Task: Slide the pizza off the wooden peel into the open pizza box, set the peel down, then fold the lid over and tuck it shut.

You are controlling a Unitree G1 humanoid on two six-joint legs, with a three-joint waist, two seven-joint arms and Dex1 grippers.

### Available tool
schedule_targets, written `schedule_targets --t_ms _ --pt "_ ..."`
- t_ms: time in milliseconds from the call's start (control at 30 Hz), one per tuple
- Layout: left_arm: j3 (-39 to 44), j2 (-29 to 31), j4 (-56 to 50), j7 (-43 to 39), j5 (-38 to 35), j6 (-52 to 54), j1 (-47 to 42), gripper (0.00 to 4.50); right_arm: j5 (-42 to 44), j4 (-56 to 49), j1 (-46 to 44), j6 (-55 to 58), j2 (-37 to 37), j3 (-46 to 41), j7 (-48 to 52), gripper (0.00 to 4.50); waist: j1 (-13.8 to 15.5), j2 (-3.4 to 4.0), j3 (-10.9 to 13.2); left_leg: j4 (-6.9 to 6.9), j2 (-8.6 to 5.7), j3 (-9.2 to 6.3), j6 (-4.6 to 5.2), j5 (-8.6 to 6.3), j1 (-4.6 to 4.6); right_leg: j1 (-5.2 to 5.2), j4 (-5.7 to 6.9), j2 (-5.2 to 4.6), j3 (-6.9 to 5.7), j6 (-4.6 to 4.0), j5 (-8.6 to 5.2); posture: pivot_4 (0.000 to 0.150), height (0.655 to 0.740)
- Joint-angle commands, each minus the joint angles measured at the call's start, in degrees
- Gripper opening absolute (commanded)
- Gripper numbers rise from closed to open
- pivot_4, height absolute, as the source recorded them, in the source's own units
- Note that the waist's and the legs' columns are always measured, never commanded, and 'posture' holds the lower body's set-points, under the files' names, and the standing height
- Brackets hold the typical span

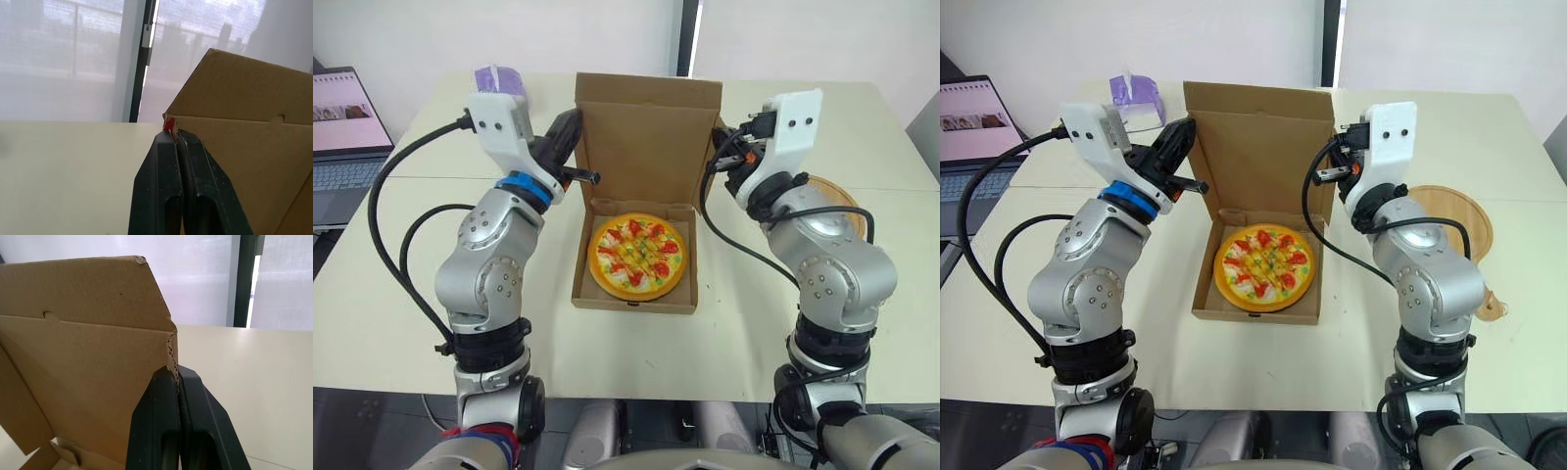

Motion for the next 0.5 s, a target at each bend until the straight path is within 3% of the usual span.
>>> schedule_targets --t_ms 33,500 --pt "-3.41 -0.62 -4.88 -1.57 -0.95 -2.28 1.48 0.05 4.28 -4.45 0.34 -0.20 2.07 2.33 2.58 0.00 -0.01 0.00 0.00 0.00 0.00 0.00 0.00 0.00 0.00 0.00 -0.01 0.00 0.00 0.00 0.00 0.150 0.7251" --pt "-4.57 1.11 -7.77 -3.94 -1.30 -5.10 6.15 0.05 17.05 -7.23 2.93 6.70 5.44 -2.84 2.93 0.00 -0.01 0.00 0.00 -0.02 0.01 -0.02 0.01 0.00 0.04 0.05 -0.01 0.02 -0.01 0.00 0.00 0.150 0.7251"
